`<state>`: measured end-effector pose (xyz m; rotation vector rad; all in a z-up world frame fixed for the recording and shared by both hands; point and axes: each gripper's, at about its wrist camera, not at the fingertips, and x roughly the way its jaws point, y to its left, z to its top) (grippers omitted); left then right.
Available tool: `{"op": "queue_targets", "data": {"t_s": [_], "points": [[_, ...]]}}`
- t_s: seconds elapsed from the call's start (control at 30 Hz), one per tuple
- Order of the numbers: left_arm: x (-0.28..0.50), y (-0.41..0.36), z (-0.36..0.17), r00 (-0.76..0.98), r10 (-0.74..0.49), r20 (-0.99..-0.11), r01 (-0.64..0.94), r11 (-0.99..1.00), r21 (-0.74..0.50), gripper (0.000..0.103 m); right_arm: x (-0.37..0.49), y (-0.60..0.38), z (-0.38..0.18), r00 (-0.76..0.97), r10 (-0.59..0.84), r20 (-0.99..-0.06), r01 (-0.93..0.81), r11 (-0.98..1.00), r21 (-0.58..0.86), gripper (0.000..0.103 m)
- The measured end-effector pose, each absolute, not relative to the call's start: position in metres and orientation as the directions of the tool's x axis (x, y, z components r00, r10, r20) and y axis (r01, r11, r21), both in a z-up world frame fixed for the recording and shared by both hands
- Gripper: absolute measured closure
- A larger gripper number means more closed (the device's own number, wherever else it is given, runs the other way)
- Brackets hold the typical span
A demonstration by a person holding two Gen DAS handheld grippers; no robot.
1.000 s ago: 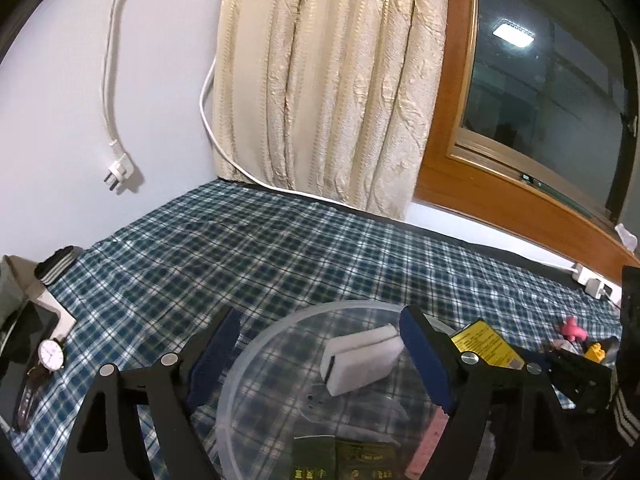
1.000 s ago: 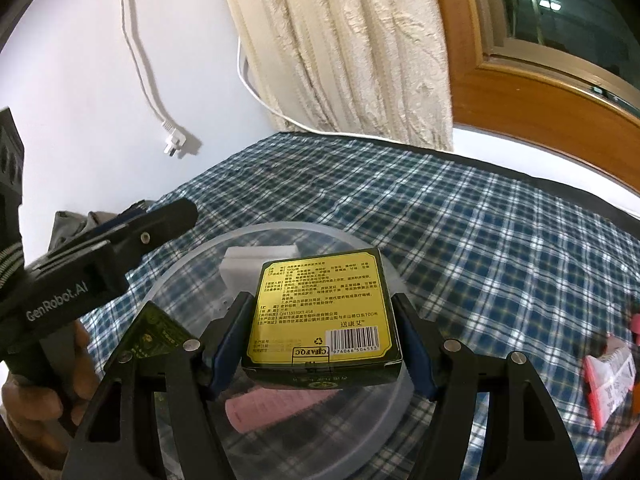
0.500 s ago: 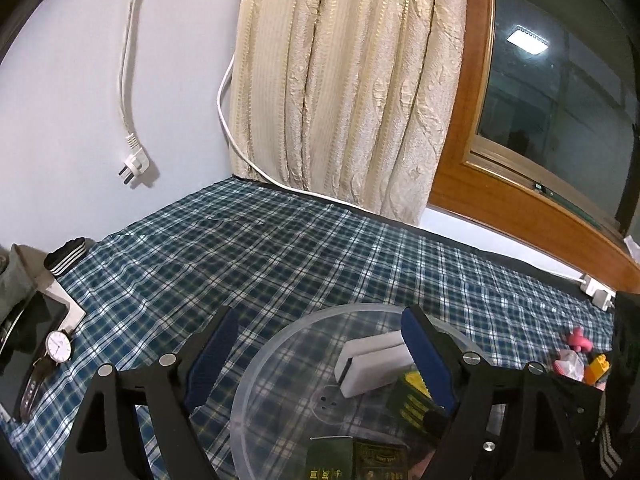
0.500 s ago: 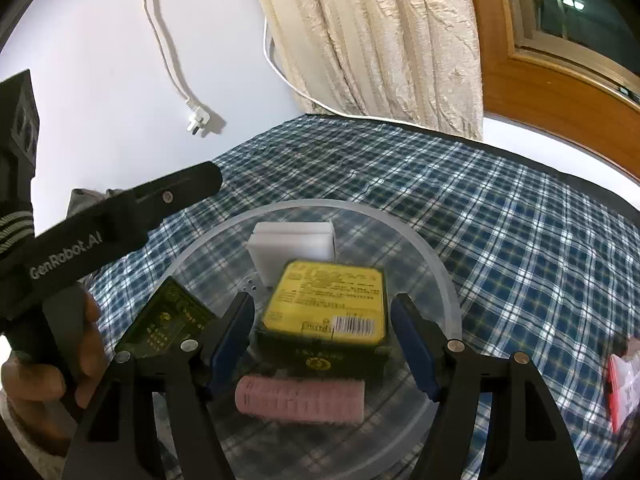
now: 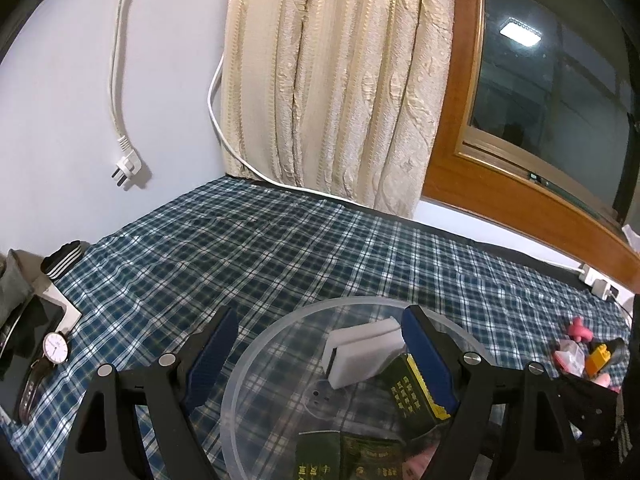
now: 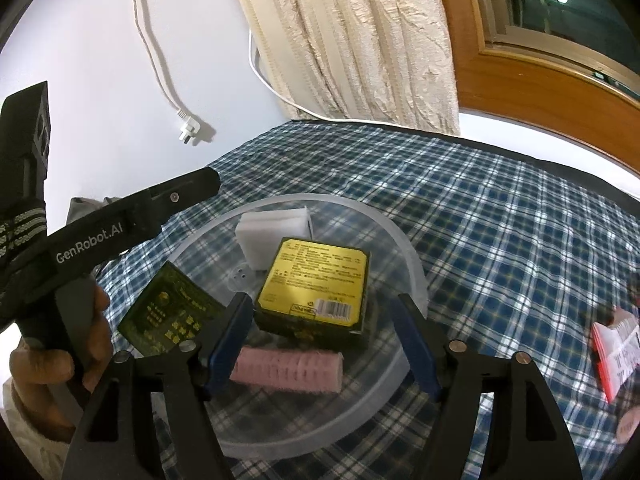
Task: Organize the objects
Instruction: 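Release the white block into the bowl with the left tool while the right tool releases the yellow box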
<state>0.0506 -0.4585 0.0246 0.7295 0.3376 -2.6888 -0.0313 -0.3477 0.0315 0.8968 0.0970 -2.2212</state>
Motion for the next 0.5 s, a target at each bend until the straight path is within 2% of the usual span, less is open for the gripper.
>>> {"op": "queue_targets", "data": {"t_s": [0.1, 0.5], "points": [[0.052, -0.456, 0.025, -0.814, -0.265, -0.518, 0.381, -0.915, -0.13, 0.001, -0.028, -0.343, 0.033, -0.51, -0.597, -0.619, 0.648, -0.74, 0.18, 0.022], [0.051, -0.45, 0.025, -0.81, -0.294, -0.508, 0.389, -0.917, -0.088, 0.001, -0.024, -0.327, 0.036, -0.547, -0.578, -0.606, 0.615, -0.768, 0.177, 0.02]]}}
